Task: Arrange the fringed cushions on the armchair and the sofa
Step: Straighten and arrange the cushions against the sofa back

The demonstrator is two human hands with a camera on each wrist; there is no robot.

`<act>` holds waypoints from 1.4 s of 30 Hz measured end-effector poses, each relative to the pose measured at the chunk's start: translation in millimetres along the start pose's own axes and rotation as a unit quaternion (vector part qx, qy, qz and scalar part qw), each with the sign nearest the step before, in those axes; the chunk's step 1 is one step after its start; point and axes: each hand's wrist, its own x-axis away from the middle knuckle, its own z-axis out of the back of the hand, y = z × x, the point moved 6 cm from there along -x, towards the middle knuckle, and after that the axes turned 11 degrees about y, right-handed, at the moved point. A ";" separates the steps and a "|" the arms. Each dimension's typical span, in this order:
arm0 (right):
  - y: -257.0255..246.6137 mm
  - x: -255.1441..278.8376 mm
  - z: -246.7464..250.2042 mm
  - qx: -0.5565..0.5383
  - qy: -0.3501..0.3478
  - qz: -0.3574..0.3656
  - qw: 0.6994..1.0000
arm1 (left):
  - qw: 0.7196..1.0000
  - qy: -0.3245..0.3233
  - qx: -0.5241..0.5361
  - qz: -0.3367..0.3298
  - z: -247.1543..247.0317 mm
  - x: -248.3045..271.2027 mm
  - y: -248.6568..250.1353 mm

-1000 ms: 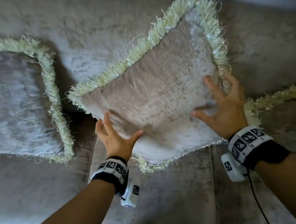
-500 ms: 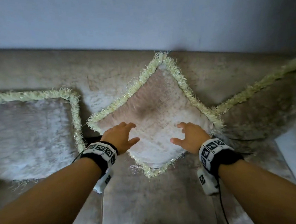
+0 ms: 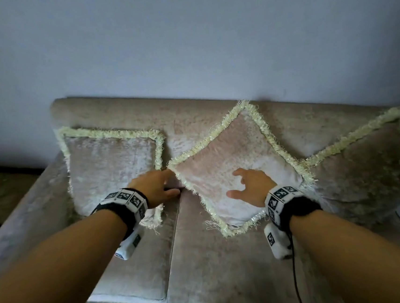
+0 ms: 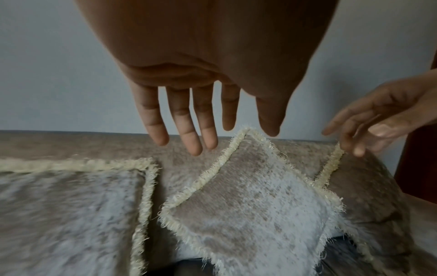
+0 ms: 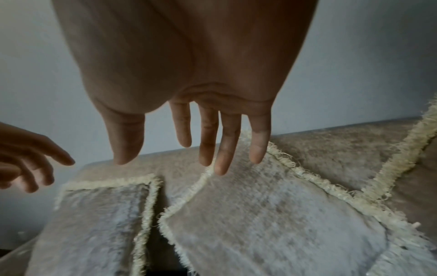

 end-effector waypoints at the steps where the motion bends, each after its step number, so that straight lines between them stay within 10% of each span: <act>1: -9.3 9.9 -2.4 -0.003 -0.003 0.008 1.000 | 1.000 0.001 -0.009 0.005 5.1 15.5 -5.1; 18: -176.4 50.3 -19.4 0.003 0.029 0.096 0.995 | 0.998 0.034 -0.021 0.050 68.8 129.0 -131.3; 31: -350.4 -9.0 -149.7 -0.002 0.011 0.030 0.999 | 0.998 0.024 -0.051 0.026 79.4 113.6 -366.6; 42: -345.6 -71.9 -180.8 0.006 0.041 -0.077 0.996 | 0.999 0.022 0.036 0.035 46.1 38.3 -442.6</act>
